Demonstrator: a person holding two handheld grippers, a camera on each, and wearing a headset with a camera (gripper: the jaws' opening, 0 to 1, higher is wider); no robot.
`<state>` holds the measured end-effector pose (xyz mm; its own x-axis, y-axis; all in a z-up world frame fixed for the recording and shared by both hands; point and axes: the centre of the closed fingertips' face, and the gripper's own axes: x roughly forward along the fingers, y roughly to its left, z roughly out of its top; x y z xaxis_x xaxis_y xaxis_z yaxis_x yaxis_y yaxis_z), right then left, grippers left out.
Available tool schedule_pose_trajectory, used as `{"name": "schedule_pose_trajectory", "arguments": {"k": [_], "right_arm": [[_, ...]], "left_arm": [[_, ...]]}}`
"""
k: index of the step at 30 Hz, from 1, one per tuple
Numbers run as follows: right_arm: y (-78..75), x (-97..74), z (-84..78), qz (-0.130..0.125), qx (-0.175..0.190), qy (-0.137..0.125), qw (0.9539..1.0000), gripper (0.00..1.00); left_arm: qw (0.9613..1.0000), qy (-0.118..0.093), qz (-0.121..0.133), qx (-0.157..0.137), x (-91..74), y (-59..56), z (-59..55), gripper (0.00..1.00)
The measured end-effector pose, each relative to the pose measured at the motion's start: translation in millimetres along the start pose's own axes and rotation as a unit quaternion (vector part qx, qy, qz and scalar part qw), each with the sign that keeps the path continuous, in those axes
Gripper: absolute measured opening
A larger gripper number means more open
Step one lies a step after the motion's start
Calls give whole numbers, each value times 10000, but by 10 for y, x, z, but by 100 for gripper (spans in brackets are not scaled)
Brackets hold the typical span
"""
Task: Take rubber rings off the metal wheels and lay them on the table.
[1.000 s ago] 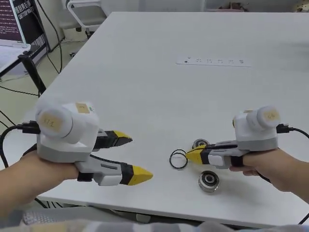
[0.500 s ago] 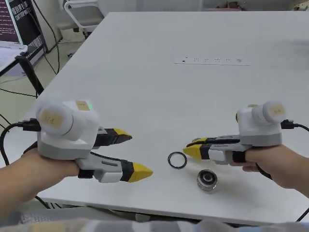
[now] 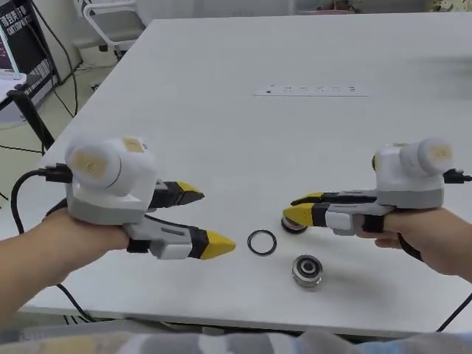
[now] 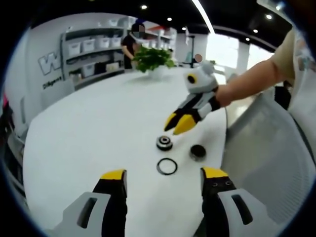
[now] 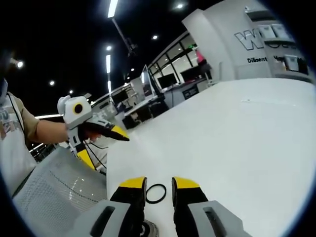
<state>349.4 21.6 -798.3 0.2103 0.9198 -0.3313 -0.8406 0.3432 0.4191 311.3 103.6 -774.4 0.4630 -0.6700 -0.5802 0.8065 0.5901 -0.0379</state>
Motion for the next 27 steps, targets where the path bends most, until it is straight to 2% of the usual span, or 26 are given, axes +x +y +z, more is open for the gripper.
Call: {"name": "schedule_pose_trajectory", "arguments": {"k": [6,14,27], "right_arm": [[-103,-91,25,-169,-49,-63,9998,20],[-231,-168,-20,-335,-122,-34,9994,23],[-378,-220,-147,-519,-245,114,9983,26]], "left_arm": [[9999,-20,7,99,105,63,93,60],[9998,65,-48,202,300,113,138,59],[9989,197,-305,290,618,79,181,56]]}}
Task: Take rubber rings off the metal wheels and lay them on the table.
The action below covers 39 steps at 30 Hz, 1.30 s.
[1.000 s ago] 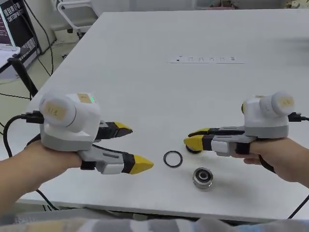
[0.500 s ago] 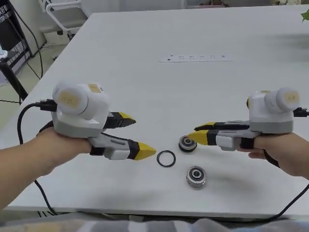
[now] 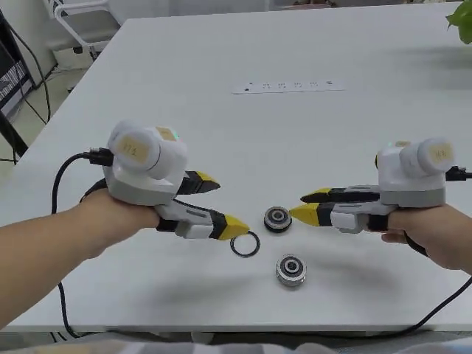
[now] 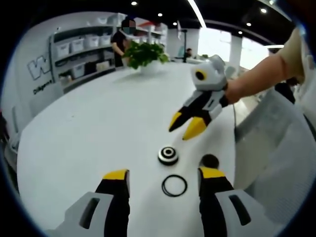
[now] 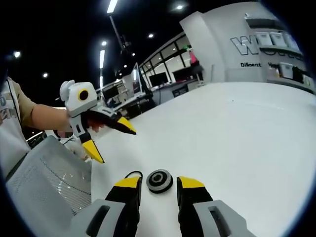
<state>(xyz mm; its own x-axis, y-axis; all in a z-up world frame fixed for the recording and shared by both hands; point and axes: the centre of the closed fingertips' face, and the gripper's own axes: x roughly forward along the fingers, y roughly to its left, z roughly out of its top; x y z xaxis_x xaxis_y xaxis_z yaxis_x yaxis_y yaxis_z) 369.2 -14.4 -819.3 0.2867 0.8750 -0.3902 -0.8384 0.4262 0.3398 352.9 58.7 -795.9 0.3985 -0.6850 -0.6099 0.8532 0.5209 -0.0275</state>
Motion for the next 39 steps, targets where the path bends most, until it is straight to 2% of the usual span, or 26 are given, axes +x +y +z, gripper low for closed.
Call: {"name": "schedule_pose_trajectory", "arguments": {"k": [8,14,34,39], "right_arm": [[-11,26,-101,-17,-152,142,9998,28],[-15,42,-152,0,-216,213,9995,29],[2,64,-264,48,-240,319,9992,29],[17,73,-276,84,-277,342,9990,29]], "left_arm": [[9999,97,-117,64,169,-22,-14,53],[9998,141,-144,73,268,18,-55,50],[9991,243,-295,166,543,-93,-82,38],[9991,229,-319,147,602,-95,-54,34]]}}
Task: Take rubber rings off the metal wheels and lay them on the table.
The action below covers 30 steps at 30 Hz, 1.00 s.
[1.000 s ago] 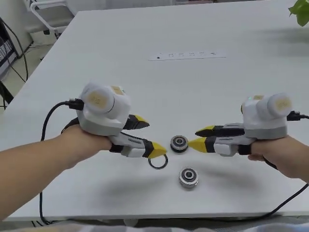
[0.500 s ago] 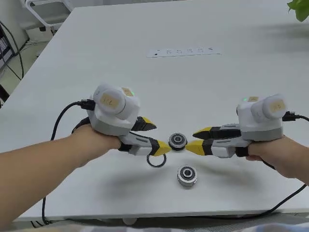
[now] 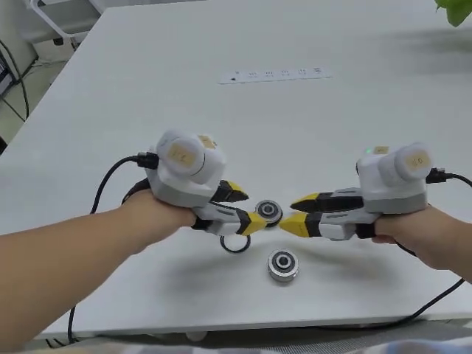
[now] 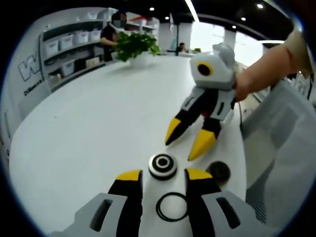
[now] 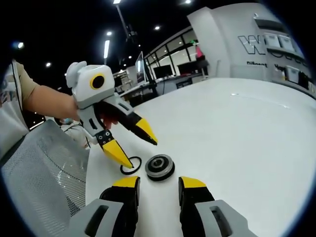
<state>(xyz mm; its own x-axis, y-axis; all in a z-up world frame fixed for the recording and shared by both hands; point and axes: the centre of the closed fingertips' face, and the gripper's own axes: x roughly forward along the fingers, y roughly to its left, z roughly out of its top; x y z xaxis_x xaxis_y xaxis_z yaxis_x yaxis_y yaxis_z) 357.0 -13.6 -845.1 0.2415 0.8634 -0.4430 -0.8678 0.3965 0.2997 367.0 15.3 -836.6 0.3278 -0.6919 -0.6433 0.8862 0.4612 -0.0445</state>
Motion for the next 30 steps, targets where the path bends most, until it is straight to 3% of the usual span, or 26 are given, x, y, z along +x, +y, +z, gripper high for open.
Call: {"name": "schedule_pose_trajectory", "arguments": {"k": [10,30], "right_arm": [[-5,-3,-14,25,-3,3,10000,29],[-35,2,-14,-3,-37,-18,10000,28]], "left_arm": [[10000,-54,-55,5,121,-19,72,27],[9995,104,-1,307,209,-12,61,17]]}}
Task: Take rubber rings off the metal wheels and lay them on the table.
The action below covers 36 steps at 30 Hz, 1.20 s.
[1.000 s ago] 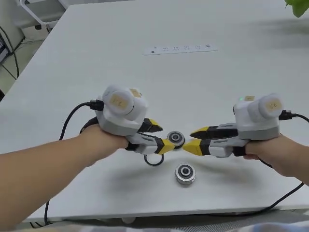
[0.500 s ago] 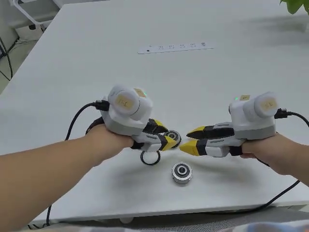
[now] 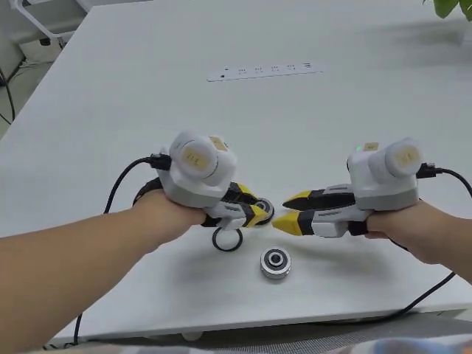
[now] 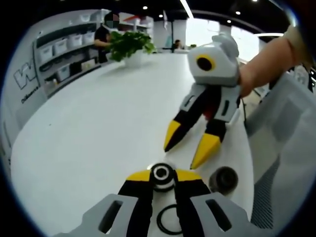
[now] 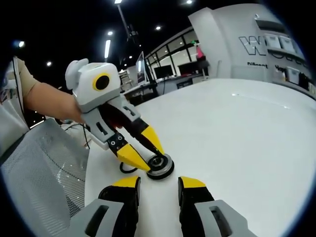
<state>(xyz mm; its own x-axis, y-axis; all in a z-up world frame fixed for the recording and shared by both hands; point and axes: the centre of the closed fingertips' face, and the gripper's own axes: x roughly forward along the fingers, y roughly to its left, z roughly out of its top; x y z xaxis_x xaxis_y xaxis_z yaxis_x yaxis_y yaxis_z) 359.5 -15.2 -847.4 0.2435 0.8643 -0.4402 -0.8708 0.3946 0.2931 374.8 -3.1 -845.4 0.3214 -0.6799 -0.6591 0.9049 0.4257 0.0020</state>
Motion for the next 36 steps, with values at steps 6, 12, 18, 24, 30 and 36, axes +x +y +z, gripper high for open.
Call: {"name": "schedule_pose_trajectory", "arguments": {"k": [6,12,18,24,30,36], "right_arm": [[-4,77,19,5,-76,32,10000,29],[12,159,13,26,-197,121,9997,29],[-31,225,-3,-9,-317,202,9993,30],[-46,245,5,-65,-426,233,9988,28],[-40,227,-23,-131,-708,302,9969,24],[-24,206,-17,-172,-953,345,9947,21]], "left_arm": [[9999,-24,60,-94,-5,33,-18,14],[9999,-43,109,-82,6,51,9,14],[9998,-47,141,-112,14,61,10,14],[9997,-56,179,-137,17,60,9,14],[9997,-55,197,-127,16,48,4,14],[9997,-60,214,-139,16,49,3,14]]}}
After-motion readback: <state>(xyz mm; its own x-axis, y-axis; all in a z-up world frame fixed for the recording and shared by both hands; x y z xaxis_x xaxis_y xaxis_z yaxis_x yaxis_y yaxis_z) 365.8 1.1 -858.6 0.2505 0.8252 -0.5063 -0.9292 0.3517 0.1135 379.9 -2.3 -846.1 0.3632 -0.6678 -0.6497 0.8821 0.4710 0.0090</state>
